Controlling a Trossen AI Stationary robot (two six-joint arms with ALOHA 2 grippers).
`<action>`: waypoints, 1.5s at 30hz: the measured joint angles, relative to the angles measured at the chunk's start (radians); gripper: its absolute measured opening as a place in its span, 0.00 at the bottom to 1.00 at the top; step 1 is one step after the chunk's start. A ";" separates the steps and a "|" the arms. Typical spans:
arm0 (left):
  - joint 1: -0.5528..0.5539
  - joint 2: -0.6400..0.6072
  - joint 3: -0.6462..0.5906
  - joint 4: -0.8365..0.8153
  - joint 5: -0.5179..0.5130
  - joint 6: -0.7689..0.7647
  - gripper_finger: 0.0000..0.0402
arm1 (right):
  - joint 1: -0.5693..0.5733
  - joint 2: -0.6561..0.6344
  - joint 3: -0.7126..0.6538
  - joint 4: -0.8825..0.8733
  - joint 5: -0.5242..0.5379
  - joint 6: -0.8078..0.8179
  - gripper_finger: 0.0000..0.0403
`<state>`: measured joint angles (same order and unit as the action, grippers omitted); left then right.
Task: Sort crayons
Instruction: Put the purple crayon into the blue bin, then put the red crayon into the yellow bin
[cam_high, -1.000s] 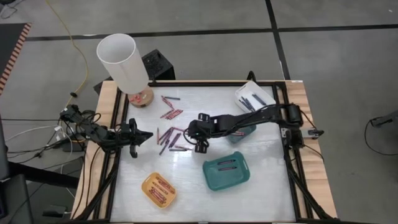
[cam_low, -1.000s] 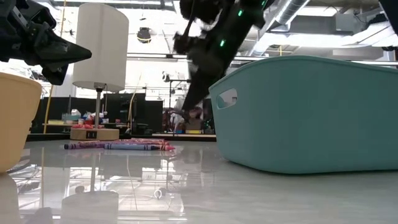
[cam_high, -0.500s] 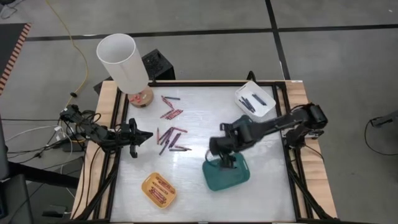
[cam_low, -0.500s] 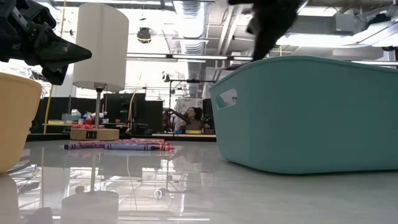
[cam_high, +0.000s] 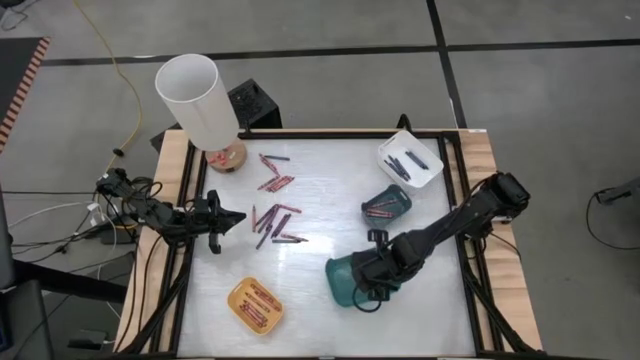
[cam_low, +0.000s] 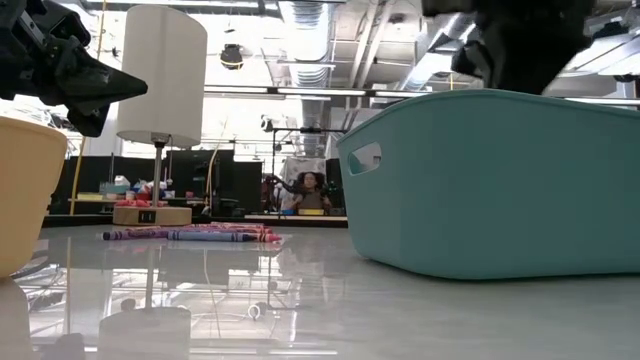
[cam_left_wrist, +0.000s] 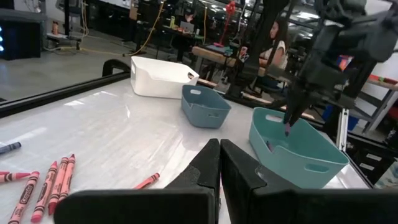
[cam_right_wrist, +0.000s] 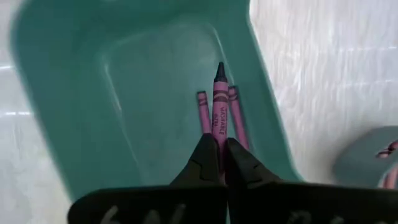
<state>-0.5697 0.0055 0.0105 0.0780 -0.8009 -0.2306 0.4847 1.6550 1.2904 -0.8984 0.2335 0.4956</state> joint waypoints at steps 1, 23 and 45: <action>0.000 0.000 0.000 0.000 0.000 0.000 0.00 | 0.000 0.000 -0.019 0.015 -0.001 0.002 0.01; 0.000 0.000 0.000 0.000 0.000 -0.002 0.00 | -0.010 0.000 -0.153 0.208 -0.005 -0.033 0.13; 0.000 0.000 0.025 0.065 -0.145 0.027 0.05 | -0.344 0.019 0.072 0.526 -0.012 -0.556 0.15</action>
<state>-0.5697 0.0059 0.0353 0.1430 -0.9455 -0.2035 0.1407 1.6741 1.3628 -0.3724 0.2216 -0.0603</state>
